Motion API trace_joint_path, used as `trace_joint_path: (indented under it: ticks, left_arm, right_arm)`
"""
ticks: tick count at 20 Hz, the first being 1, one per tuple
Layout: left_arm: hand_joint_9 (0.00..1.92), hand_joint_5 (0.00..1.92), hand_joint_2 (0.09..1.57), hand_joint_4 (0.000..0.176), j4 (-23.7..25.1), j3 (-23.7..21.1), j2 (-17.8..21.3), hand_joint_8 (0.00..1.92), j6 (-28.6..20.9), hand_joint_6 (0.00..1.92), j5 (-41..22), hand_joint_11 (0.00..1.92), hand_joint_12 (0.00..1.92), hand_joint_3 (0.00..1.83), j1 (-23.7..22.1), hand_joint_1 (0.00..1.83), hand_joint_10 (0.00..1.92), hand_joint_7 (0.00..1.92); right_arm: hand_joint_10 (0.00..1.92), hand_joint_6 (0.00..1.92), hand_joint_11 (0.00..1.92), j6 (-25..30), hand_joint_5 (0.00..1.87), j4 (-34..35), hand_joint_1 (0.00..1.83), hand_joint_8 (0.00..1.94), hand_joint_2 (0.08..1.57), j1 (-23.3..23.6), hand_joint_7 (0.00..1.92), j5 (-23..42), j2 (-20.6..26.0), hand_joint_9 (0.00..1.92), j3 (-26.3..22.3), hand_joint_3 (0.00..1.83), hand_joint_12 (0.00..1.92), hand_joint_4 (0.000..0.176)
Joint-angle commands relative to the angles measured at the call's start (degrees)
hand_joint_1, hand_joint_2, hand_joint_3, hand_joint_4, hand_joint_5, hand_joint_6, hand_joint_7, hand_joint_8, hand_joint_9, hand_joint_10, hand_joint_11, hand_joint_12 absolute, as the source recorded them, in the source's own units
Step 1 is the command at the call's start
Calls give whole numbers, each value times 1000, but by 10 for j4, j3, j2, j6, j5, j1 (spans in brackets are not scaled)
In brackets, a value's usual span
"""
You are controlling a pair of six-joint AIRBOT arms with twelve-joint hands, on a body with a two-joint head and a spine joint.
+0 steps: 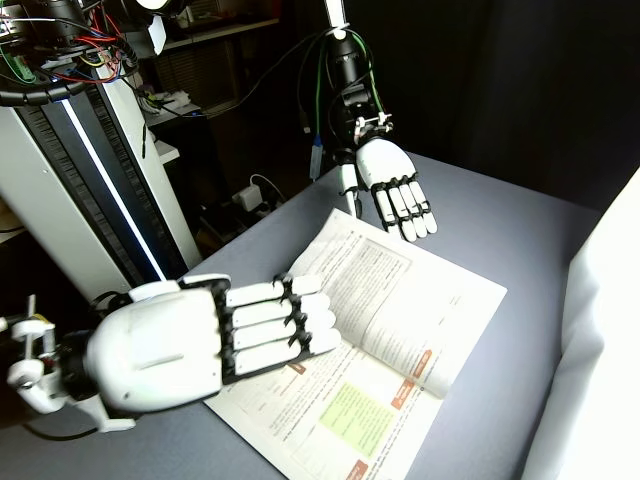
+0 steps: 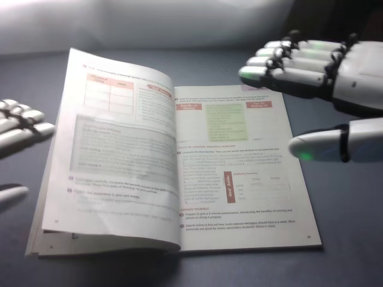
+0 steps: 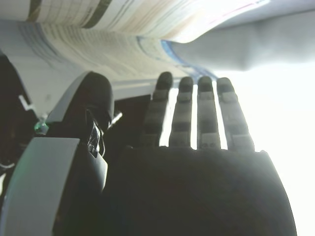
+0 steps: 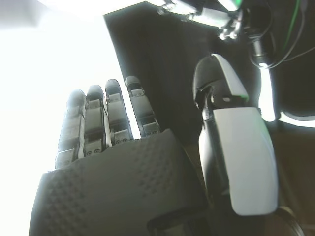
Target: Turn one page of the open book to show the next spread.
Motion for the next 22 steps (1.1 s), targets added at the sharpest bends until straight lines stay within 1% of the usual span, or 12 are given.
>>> trace_joint_path:
  ticks: [1,4,6,9,11,14,15,18,19,20,21,22]
  left_arm:
    - [0,127,1473,0,-23,-2,9,0,4,0,-92,0,0,0,4,321,0,33]
    - [12,127,1482,0,-49,-10,20,4,10,1,-128,0,0,2,30,341,3,52]
    - [13,133,1462,0,-49,-11,21,2,10,2,-138,0,0,0,32,433,2,55]
    - [13,104,1470,0,-47,-10,16,1,10,1,-151,0,0,3,32,271,1,36]
    - [3,94,1460,9,-43,-10,12,2,10,1,-161,0,0,0,31,276,1,23]
    - [0,50,1454,2,-39,-8,4,0,10,0,-175,0,0,0,29,283,0,1]
    - [0,34,1440,9,-39,-6,-2,0,10,6,-181,0,0,0,26,282,0,0]
    - [0,21,1433,16,-37,4,-20,0,3,0,-190,0,0,0,15,284,0,0]
    - [0,3,1435,4,-37,7,-26,0,1,0,-198,0,0,0,12,316,0,0]
    - [0,3,1435,4,-38,8,-31,0,0,0,-203,0,0,0,11,316,0,0]
    - [0,0,1461,0,-38,12,-36,0,-4,0,-207,16,14,7,9,126,0,0]
    - [0,0,1473,0,-38,14,-41,0,-5,0,-209,2,2,9,4,57,0,0]
  right_arm:
    - [0,0,0,-3,0,38,0,0,1318,-1,0,53,6,0,-3,26,0,0]
    - [0,0,0,-23,0,75,0,0,1306,-33,0,53,19,0,-17,18,0,0]
    - [0,0,0,-30,0,90,0,0,1306,-53,0,53,27,0,-26,17,0,0]
    - [0,0,0,-34,0,108,0,0,1317,-79,0,53,31,0,-32,22,0,0]
    - [0,0,0,-56,0,140,0,0,1325,-101,0,60,38,0,-40,25,0,0]
    - [0,0,0,-101,0,211,0,0,1340,-143,0,103,55,0,-57,30,0,0]
    - [0,0,0,-111,0,241,0,0,1338,-165,0,132,60,0,-61,27,0,0]
    - [0,0,0,-125,0,291,0,0,1337,-197,0,187,64,0,-66,26,0,0]
    - [0,0,0,-131,0,301,0,0,1334,-201,0,201,64,0,-67,24,0,0]
    - [0,0,0,-134,0,306,0,0,1334,-201,0,207,63,0,-68,24,0,0]
    - [0,0,0,-137,0,311,0,0,1345,-202,0,214,62,0,-68,27,0,0]
    - [0,0,0,-139,0,320,0,0,1353,-205,0,229,59,0,-68,29,0,0]
